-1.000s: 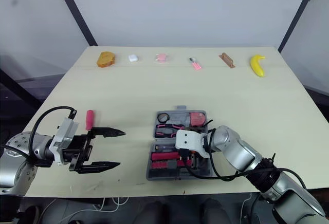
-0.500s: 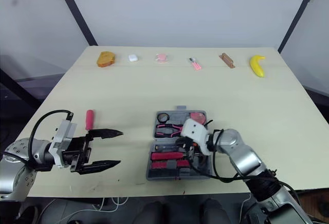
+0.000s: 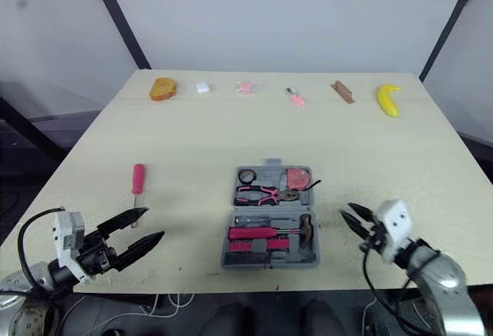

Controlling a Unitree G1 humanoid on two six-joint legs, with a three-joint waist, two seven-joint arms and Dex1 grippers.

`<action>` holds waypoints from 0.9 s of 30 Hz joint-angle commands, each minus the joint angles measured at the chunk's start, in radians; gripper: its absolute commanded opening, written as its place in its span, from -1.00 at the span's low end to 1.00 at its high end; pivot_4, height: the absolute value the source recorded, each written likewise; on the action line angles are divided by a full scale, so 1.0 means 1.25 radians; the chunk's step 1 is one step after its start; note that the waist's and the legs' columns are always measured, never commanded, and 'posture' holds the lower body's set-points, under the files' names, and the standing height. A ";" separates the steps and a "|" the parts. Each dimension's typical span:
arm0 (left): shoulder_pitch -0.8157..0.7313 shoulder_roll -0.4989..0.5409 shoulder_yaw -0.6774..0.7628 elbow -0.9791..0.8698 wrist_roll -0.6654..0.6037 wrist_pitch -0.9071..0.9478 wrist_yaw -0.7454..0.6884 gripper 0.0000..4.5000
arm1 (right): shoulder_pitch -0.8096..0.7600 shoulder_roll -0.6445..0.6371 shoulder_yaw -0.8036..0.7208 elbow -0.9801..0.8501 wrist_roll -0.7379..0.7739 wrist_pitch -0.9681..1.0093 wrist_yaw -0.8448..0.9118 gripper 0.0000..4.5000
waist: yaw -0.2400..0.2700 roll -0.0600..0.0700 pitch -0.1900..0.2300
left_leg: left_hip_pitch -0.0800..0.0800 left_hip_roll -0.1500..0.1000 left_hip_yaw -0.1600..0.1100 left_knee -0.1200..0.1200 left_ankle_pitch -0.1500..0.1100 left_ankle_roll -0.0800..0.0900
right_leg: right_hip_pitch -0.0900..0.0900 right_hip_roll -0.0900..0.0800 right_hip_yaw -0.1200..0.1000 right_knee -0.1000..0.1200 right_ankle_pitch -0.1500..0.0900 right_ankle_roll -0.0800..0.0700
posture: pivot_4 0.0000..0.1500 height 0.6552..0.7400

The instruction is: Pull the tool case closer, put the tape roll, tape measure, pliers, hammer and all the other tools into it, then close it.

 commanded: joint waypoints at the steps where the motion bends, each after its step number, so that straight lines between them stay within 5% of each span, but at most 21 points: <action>1: 0.015 -0.032 0.064 0.066 0.016 -0.060 0.061 1.00 | 0.090 0.006 -0.111 0.000 0.061 -0.063 0.007 0.15 | 0.002 -0.001 0.000 | 0.000 0.000 0.000 0.000 0.000 0.000 | 0.000 0.000 0.000 0.000 0.000 0.000 | 1.00 1.00; 5: 0.035 -0.053 0.107 0.131 0.029 -0.109 0.098 1.00 | 0.201 0.024 -0.163 0.019 0.097 -0.108 0.032 0.92 | 0.004 -0.002 -0.001 | 0.000 0.000 0.000 0.000 0.000 0.000 | 0.000 0.000 0.000 0.000 0.000 0.000 | 1.00 1.00; 6: 0.040 -0.056 0.116 0.141 0.029 -0.116 0.106 1.00 | 0.222 0.029 -0.170 0.020 0.105 -0.117 0.039 0.97 | 0.004 -0.002 -0.001 | 0.000 0.000 0.000 0.000 0.000 0.000 | 0.000 0.000 0.000 0.000 0.000 0.000 | 1.00 1.00; 13: 0.064 -0.070 0.149 0.176 0.019 -0.140 0.138 1.00 | 0.298 0.042 -0.205 0.039 0.127 -0.145 0.046 0.97 | 0.010 -0.003 -0.003 | 0.001 0.002 0.002 0.000 0.000 0.000 | 0.000 -0.001 0.001 0.000 -0.002 -0.003 | 1.00 1.00; 27: -0.084 -0.071 0.071 0.183 0.099 -0.080 0.318 1.00 | 0.163 -0.101 -0.079 -0.102 0.227 0.017 0.168 0.97 | 0.012 -0.004 -0.005 | 0.001 0.001 0.001 0.000 0.000 0.000 | 0.001 0.000 0.001 0.000 0.000 0.000 | 1.00 1.00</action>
